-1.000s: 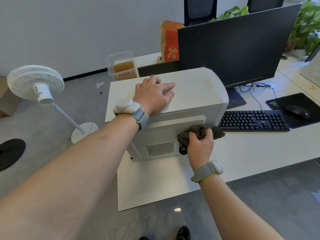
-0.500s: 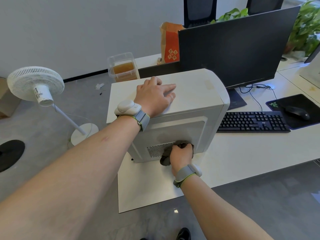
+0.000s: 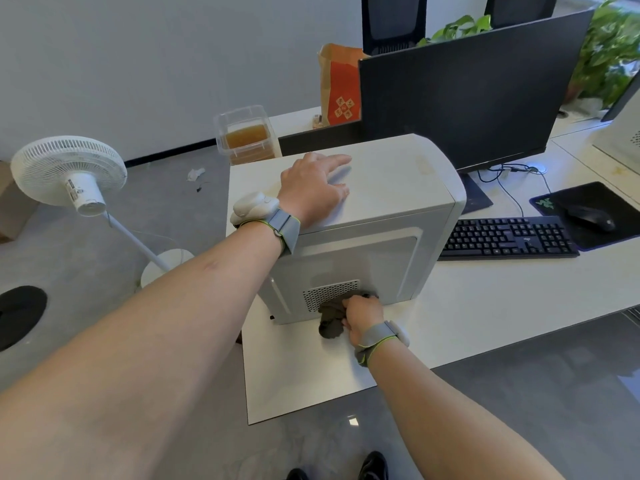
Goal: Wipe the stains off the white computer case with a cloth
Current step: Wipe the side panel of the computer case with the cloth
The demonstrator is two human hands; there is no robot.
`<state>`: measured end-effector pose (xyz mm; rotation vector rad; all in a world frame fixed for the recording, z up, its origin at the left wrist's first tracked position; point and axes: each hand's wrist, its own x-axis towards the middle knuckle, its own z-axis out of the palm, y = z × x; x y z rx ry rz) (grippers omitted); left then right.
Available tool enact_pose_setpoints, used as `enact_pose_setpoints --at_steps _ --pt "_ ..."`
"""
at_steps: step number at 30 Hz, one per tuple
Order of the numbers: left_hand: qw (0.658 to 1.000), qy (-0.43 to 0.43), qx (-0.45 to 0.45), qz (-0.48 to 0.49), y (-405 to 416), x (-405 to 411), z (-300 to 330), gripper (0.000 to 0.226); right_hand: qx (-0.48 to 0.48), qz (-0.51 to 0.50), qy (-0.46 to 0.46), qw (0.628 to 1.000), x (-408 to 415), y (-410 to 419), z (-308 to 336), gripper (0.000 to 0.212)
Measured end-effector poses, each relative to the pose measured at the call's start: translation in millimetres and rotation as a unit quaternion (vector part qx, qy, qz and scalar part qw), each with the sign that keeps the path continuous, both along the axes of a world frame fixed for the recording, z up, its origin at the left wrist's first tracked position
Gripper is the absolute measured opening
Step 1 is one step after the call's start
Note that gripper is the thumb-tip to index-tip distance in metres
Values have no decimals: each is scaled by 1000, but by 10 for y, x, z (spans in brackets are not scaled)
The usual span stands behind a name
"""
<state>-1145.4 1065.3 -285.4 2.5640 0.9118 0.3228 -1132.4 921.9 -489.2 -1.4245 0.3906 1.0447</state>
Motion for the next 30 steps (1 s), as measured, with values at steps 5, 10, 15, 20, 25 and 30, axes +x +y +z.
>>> enact_pose_setpoints --at_steps 5,10,15,20,25,30 --pt "1000 12 -10 -20 18 -21 5 38 154 -28 -131 979 -190 50 457 21" --pt "983 -35 -169 -57 153 -140 156 42 114 -78 -92 986 -165 -163 457 13" --pt "989 -42 -102 -95 246 -364 214 42 73 -108 -30 991 -271 -370 448 20" --pt "987 -6 92 -133 368 -593 26 35 70 -136 48 987 -387 -422 368 38" --pt "987 -19 92 -128 444 -601 -109 38 82 -159 40 983 -512 -291 296 33" --pt "987 -29 103 -123 454 -576 -144 39 153 -183 -22 971 -457 61 445 18"
